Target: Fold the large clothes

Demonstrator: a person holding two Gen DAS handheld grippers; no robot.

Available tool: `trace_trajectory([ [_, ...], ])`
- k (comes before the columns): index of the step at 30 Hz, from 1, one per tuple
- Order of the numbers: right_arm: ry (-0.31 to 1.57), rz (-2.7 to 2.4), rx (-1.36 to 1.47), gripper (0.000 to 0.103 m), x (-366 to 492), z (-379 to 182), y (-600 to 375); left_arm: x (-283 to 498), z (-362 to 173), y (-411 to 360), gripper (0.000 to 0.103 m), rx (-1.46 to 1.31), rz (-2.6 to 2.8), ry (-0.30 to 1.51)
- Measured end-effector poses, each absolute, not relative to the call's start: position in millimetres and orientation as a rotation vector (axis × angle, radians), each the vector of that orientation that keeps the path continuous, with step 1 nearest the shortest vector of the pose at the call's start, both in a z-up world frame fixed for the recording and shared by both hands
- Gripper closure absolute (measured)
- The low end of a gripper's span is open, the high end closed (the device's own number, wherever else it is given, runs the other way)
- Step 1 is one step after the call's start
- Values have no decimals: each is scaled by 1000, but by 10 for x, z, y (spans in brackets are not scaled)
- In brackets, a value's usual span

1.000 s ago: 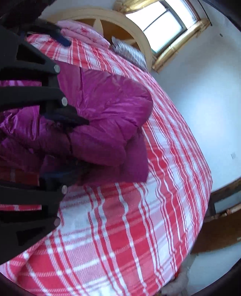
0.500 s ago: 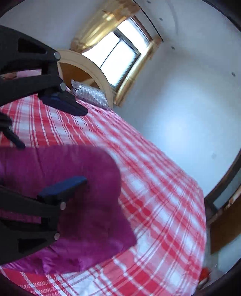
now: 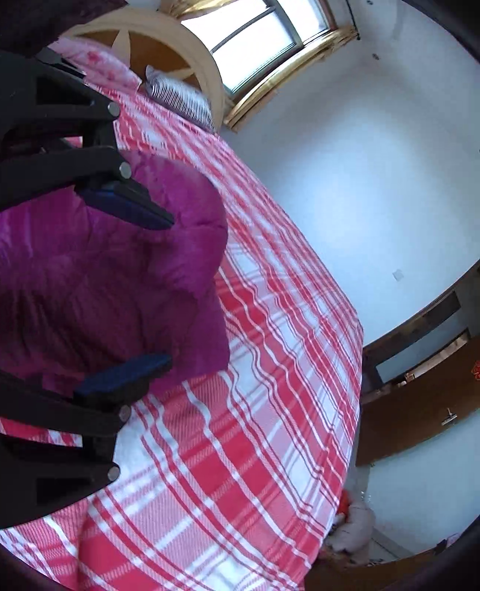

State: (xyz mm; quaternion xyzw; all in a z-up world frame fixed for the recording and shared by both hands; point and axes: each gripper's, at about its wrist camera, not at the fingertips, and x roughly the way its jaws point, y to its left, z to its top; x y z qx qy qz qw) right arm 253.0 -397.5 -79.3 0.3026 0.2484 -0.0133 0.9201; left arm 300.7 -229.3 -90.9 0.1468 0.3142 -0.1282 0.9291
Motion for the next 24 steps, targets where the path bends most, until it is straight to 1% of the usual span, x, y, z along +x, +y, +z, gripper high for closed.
trace_trajectory([
  [2, 537, 3, 621, 30, 2576, -890, -3962, 3062, -1036, -2254, 16, 272, -277, 665],
  [5, 575, 20, 583, 29, 2655, -1047, -3867, 3090, -1091, -2209, 14, 241, -288, 677],
  [9, 587, 10, 546, 28, 2654, -1087, -3788, 3158, -1184, -2157, 9, 219, -289, 684],
  [15, 638, 11, 559, 28, 2797, -1224, -3780, 3239, -1263, -2140, 4, 180, -297, 748],
  [21, 651, 0, 549, 28, 2841, -1270, -3766, 3263, -1296, -2146, 3, 167, -301, 769],
  [24, 657, -9, 531, 28, 2863, -1295, -3746, 3230, -1220, -2144, 4, 165, -296, 765],
])
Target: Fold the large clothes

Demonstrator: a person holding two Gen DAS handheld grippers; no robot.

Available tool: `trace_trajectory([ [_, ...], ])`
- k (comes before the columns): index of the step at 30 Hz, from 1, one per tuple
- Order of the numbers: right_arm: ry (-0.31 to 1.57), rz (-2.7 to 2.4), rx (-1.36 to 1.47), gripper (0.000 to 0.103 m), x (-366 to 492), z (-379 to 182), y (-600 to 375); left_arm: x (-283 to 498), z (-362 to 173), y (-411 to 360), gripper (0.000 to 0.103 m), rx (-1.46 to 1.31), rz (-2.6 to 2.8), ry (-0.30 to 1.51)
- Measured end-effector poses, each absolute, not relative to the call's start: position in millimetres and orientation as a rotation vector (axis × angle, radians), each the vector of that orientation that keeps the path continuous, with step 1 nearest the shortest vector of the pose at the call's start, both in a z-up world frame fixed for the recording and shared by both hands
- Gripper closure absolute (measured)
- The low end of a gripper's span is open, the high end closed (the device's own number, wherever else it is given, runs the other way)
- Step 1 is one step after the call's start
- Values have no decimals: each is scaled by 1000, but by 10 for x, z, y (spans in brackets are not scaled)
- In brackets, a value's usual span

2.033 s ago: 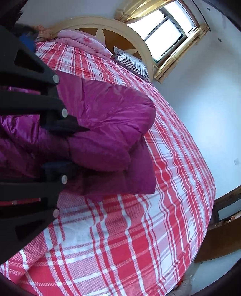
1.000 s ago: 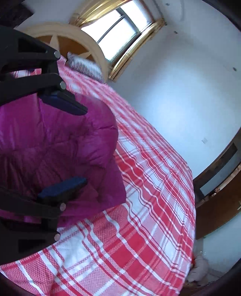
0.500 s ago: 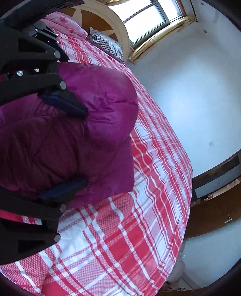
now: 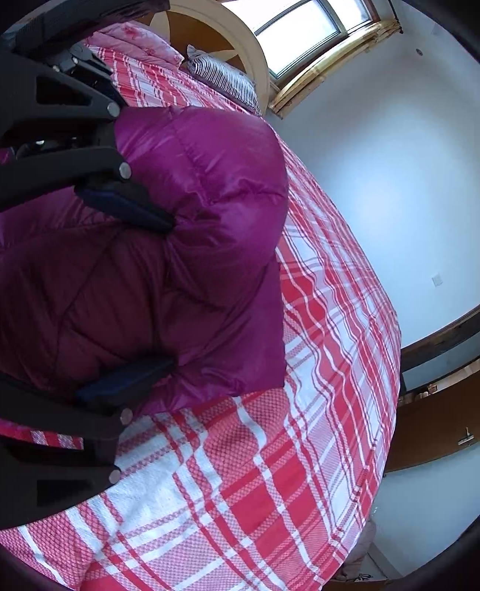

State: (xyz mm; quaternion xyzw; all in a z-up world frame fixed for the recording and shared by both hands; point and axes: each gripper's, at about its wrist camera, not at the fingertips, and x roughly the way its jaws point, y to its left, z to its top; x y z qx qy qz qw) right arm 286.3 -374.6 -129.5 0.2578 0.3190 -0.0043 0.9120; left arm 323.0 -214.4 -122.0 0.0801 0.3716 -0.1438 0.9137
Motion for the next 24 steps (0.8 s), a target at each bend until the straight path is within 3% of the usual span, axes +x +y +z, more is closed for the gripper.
trace_trajectory([
  [10, 644, -7, 548, 29, 2851, -1320, -3771, 3580, -727, -2205, 4, 64, -188, 663],
  [24, 654, -22, 534, 29, 2880, -1308, -3744, 4027, -1313, -2220, 1, -12, -226, 863],
])
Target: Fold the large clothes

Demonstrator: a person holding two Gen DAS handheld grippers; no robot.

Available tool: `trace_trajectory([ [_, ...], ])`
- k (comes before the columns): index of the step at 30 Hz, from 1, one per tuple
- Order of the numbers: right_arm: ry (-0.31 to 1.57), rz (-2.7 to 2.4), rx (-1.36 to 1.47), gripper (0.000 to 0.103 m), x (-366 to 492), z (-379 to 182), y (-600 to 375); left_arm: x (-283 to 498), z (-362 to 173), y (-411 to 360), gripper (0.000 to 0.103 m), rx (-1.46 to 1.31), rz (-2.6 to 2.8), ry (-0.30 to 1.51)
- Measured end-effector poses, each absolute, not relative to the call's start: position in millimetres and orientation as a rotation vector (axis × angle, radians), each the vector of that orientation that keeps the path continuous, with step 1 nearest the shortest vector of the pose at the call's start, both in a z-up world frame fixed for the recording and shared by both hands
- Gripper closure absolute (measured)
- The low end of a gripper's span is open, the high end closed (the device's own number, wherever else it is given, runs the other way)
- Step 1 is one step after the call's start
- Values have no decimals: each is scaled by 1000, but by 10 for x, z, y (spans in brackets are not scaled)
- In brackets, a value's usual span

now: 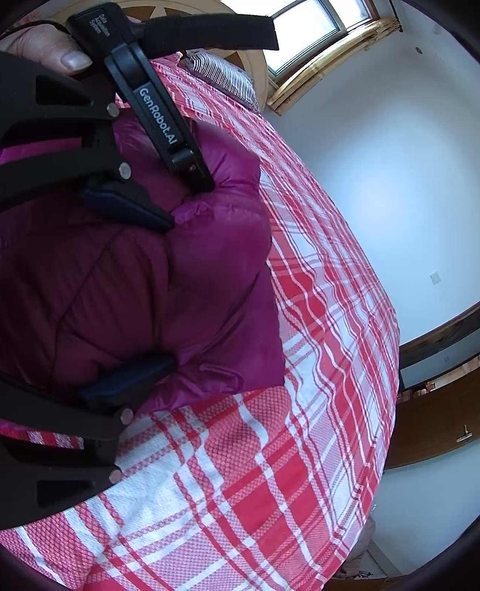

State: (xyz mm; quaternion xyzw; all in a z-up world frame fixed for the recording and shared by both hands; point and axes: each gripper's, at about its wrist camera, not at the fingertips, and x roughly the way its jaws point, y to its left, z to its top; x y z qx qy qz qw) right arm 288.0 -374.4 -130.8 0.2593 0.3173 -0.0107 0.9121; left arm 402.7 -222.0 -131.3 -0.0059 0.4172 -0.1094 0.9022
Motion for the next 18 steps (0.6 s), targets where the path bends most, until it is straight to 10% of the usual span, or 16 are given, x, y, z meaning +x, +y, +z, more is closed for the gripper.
trace_trajectory([
  [18, 702, -71, 458, 28, 2973, -1310, -3642, 4108, -1475, -2167, 1, -60, -255, 929],
])
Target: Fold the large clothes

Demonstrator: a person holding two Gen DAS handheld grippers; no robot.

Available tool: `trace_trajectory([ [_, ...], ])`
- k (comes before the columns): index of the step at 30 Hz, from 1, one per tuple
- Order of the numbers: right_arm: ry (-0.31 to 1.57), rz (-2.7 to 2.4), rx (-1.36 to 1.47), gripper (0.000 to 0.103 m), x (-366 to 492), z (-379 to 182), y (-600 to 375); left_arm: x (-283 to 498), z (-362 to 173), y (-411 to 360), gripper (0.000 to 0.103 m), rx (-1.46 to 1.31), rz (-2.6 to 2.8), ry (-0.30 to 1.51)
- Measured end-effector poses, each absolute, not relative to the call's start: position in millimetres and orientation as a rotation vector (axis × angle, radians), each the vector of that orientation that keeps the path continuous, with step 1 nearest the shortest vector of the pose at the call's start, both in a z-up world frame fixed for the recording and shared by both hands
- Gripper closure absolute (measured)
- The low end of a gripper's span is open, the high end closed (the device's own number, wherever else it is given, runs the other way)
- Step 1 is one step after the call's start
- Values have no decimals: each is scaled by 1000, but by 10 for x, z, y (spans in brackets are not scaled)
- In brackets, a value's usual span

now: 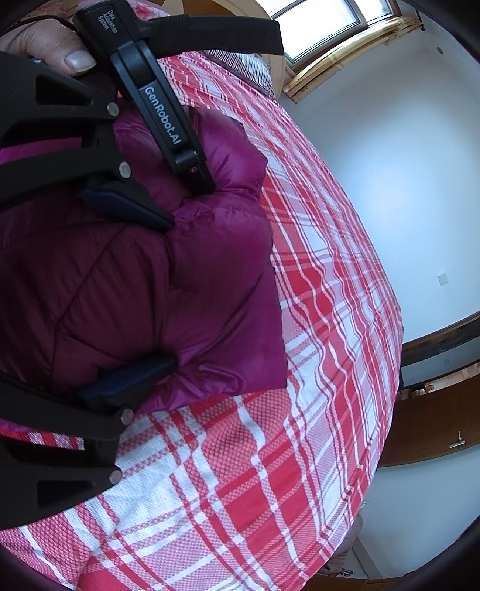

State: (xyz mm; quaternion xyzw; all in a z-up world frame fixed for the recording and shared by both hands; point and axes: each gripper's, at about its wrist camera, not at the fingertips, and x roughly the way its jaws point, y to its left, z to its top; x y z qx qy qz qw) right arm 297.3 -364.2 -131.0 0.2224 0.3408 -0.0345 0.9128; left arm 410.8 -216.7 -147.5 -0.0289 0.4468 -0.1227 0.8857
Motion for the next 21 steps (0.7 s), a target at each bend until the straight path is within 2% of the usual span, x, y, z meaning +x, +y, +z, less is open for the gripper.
trace_trajectory([
  [21, 726, -101, 415, 27, 2998, -1309, -3558, 4135, -1525, -2159, 1, -70, -268, 949],
])
